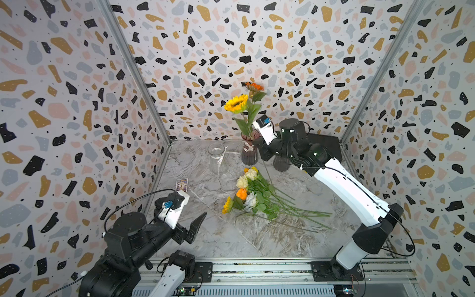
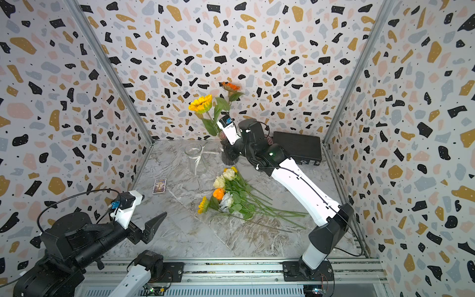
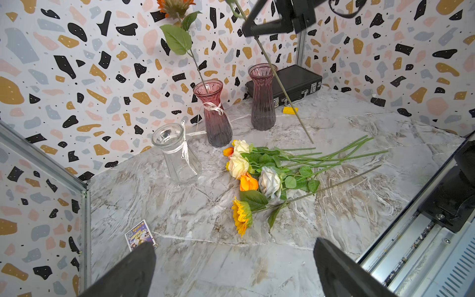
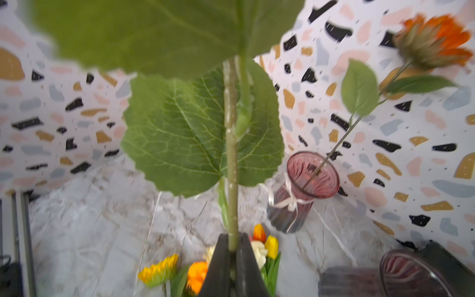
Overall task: Arrange the flowers in different vases according to their variety
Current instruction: Pick up the flower at the center of the board, then insert the flower into the vase.
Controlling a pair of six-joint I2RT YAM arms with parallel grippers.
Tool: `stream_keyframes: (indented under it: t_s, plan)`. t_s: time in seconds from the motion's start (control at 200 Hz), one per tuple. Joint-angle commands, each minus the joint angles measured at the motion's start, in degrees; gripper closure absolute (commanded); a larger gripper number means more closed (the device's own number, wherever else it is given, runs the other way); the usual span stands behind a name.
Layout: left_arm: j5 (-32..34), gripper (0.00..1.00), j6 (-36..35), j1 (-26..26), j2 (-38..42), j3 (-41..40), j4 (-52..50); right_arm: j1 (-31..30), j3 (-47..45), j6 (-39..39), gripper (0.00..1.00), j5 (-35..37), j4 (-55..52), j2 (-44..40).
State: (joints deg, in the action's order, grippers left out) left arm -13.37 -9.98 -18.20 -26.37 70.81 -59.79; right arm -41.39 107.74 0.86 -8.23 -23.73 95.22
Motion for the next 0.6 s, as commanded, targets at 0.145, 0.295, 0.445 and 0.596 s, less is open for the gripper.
stream_keyframes:
  t_s: [0.145, 0.295, 0.445, 0.596]
  plan:
    - [-1.66, 0.01, 0.87, -0.31, 0.31, -2.0, 5.63, 2.75, 4.42, 5.57, 1.0, 1.76, 28.37, 4.34]
    - [-1.83, 0.01, 0.87, -0.3, 0.16, -3.28, 6.42, 3.57, 5.53, 5.13, 1.0, 6.43, 41.76, 6.34]
    - [-2.06, 0.01, 0.88, -0.34, 0.18, -4.57, 7.88, 4.41, 6.17, 5.11, 1.0, 10.72, 51.63, 7.99]
    - [-2.27, 0.01, 0.57, -0.35, -0.24, -5.3, 8.11, 5.63, 7.27, 3.04, 1.0, 14.64, 58.28, 10.98]
